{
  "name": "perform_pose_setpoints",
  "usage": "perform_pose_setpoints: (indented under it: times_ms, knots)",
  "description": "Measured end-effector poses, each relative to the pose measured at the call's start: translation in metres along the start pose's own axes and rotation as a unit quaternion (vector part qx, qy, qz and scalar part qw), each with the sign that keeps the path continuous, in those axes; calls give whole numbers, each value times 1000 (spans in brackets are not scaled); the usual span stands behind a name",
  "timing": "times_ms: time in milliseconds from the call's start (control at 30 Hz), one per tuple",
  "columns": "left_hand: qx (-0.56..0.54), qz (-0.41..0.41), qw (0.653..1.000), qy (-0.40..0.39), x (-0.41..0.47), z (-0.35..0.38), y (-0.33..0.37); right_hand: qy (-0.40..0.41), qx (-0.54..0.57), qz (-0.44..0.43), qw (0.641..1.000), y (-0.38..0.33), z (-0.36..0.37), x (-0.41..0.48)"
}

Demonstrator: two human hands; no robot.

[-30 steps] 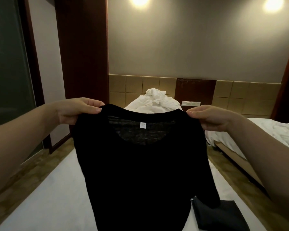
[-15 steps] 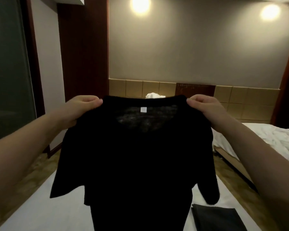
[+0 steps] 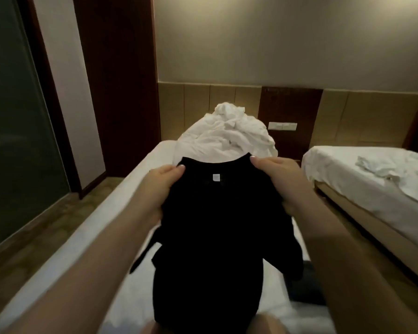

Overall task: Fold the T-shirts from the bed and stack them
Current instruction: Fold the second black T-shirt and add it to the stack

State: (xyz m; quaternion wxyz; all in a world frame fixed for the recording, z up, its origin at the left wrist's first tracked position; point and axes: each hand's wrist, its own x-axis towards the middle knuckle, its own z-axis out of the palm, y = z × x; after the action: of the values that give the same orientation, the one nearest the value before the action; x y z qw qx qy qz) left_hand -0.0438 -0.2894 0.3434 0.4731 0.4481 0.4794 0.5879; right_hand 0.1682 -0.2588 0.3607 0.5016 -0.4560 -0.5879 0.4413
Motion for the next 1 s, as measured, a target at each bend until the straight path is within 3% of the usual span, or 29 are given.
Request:
perform_pose_setpoints:
  times_ms: [133, 267, 533, 600, 1000]
  knots:
    - [84, 96, 988, 82, -50, 38, -42, 30, 52, -17, 998, 29, 49, -44]
    - [115, 128, 978, 119, -68, 43, -45, 28, 70, -58, 995, 36, 73, -75]
    - [191, 181, 953, 151, -65, 35, -51, 77, -123, -153, 978, 44, 80, -72]
    - [214, 190, 947, 146, -63, 34, -54, 70, -126, -163, 976, 45, 82, -71]
    - [292, 261, 907, 155, -58, 31, -58, -33, 36, -28, 998, 38, 80, -66]
